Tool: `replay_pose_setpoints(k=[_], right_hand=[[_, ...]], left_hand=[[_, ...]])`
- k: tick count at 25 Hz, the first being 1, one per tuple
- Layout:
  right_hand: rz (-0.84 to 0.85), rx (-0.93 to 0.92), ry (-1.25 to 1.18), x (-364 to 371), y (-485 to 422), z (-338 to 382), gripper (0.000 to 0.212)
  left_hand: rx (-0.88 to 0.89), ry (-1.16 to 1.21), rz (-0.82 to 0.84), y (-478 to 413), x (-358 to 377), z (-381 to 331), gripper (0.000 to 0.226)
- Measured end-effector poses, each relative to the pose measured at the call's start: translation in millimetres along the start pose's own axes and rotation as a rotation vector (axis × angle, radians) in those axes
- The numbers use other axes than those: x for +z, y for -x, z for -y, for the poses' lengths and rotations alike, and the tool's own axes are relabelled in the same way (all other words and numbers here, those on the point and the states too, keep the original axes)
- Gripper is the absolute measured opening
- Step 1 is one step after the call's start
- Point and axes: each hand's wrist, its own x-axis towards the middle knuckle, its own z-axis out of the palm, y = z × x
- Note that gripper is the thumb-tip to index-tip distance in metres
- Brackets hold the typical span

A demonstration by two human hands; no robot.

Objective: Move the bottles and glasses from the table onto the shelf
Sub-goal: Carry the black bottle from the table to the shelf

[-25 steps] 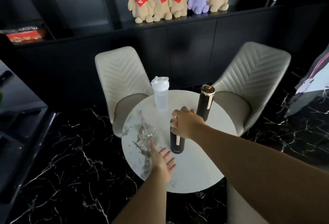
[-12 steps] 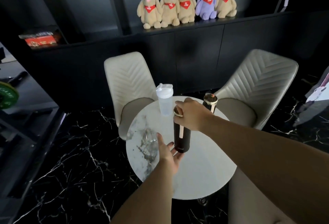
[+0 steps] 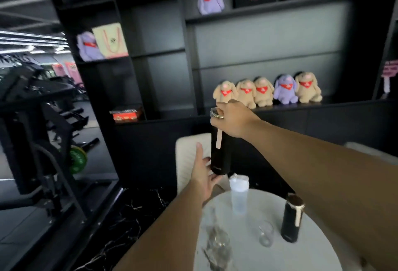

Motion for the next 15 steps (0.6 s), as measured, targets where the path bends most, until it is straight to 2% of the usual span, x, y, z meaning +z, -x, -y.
replay_pose_setpoints(k=[3,5,12,15], right_hand=[[-0.104,-0.06,-0.014,-22.7,-57.8,54.7,0.045],[-0.162,-0.11,-0.068,-24.9,-101.7,90.1,0.047],[-0.248,-0.21,-0.097,14.9,-251.6,188.2,0.029],[-0.27,-0.188,-0.096,35.7,-337.7,212.4,0.03]], left_hand=[[0.225,-0.361,0.043,0.8,-2.2,-80.4,0.057],[0.315,-0.553,-0.007,-9.9,-12.0,-132.8,0.048],[0.496,-0.913,-0.282,-115.4,-85.7,-282.2,0.08],[0.562,-0.975,-0.278,-180.7,-119.6,-348.8,0.073]])
